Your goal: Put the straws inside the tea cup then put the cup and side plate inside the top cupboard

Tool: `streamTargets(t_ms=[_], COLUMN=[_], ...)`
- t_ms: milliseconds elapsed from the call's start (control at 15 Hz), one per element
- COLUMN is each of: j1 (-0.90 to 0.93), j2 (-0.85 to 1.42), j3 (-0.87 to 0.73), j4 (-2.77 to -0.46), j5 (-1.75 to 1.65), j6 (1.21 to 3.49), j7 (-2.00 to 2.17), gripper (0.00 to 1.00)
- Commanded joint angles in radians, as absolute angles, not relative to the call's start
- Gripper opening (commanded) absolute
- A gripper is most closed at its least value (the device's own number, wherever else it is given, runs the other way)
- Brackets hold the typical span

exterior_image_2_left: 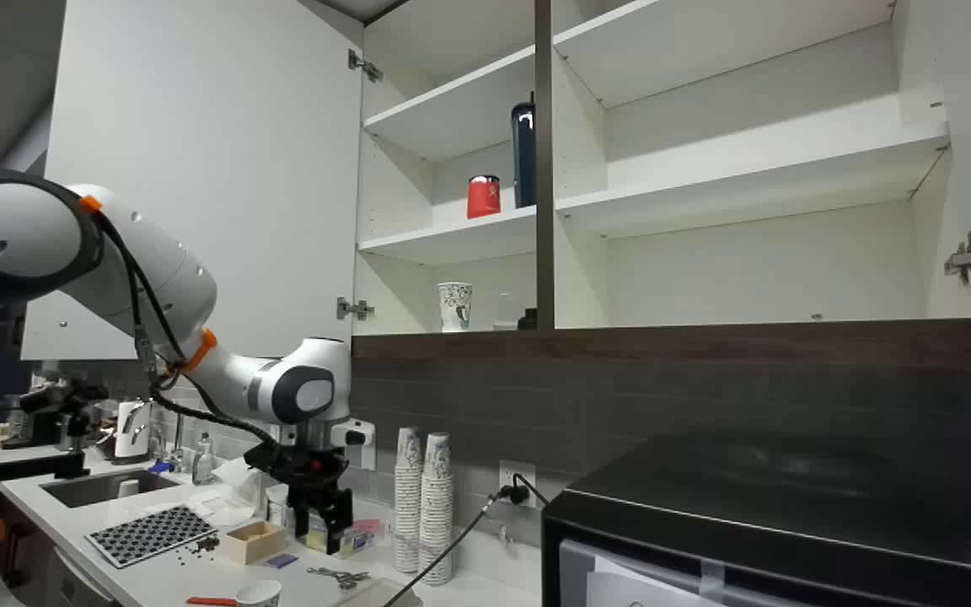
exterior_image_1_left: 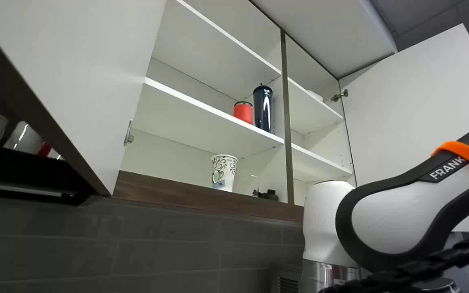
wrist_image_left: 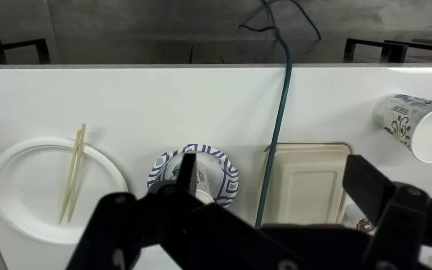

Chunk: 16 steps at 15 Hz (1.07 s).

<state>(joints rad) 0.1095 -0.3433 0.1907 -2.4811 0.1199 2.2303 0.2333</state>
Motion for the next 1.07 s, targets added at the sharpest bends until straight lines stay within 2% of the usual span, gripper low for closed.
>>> streamTargets(t_ms=[0,400,1000], j1=[0.117,0.117,-0.07], j2=[-0.343,-0.343,-0.175], j3=[0.183,0.183,0.134], j4=[-2.48,-2.48,-2.617], j5=[0.117,0.117,-0.075], j6=[2.229,2.229,2.643], j7=[0.235,0.235,0.424], gripper=[1.0,1.0,1.0])
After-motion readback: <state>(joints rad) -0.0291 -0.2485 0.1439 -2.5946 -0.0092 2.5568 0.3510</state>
